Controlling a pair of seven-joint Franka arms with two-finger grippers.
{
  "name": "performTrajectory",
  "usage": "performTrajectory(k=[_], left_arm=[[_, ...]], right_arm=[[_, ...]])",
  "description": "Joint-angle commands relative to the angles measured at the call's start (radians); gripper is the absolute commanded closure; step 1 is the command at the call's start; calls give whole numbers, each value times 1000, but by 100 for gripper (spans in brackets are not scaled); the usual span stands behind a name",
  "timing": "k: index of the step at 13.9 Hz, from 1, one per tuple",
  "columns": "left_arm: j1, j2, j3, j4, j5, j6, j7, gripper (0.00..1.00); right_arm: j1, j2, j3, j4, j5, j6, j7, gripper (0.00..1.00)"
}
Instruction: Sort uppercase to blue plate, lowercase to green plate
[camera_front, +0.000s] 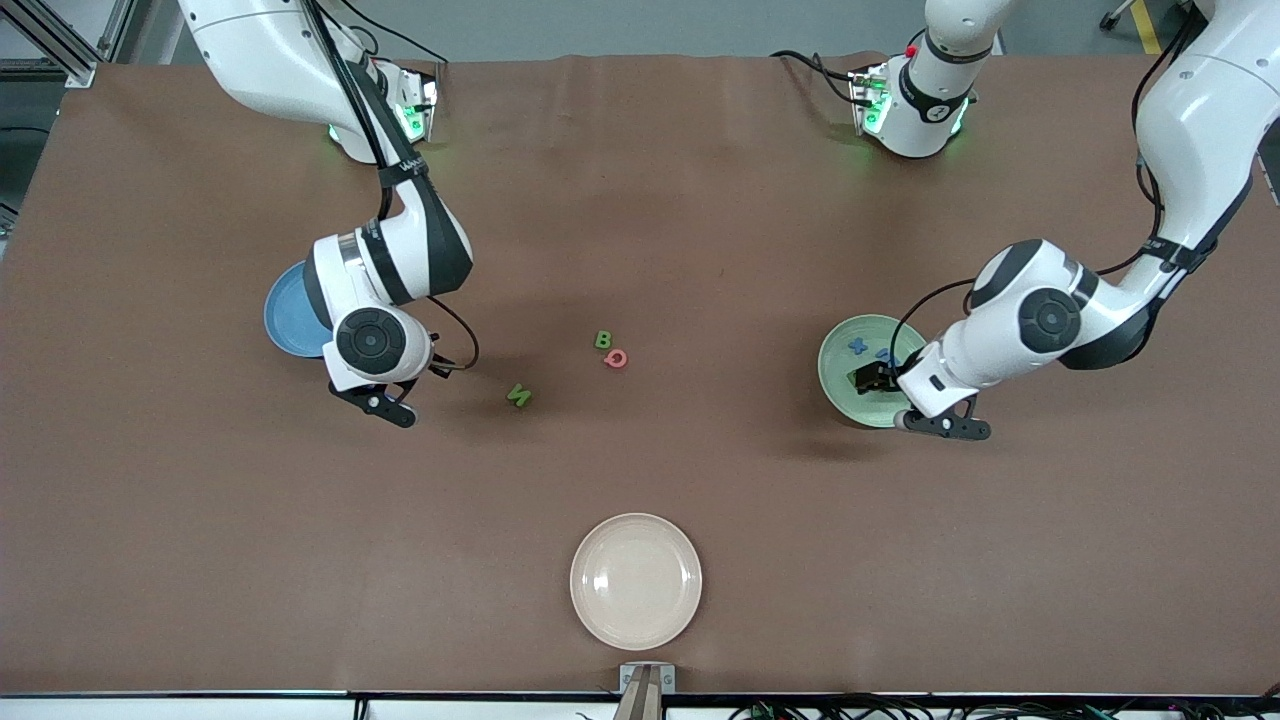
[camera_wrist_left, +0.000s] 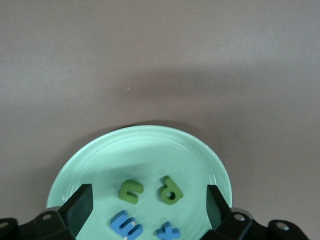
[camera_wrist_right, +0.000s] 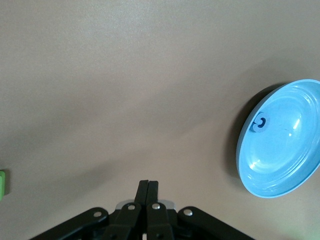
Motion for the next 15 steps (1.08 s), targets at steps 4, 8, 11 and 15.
performTrajectory(k=[4, 8, 11, 15], left_arm=[[-112, -308, 152, -40, -381, 11, 251, 0], [-140, -419, 223, -55, -531, -64, 396, 0], [-138, -498, 267, -57, -593, -101, 486, 1], [-86, -629, 293, -69, -607, -124, 503, 0]], right_arm=[[8, -4, 22, -34, 44, 234, 207, 0], [64, 56, 22, -67, 168, 492, 264, 0], [94, 110, 22, -67, 168, 585, 302, 0], [120, 159, 22, -67, 168, 658, 355, 0]])
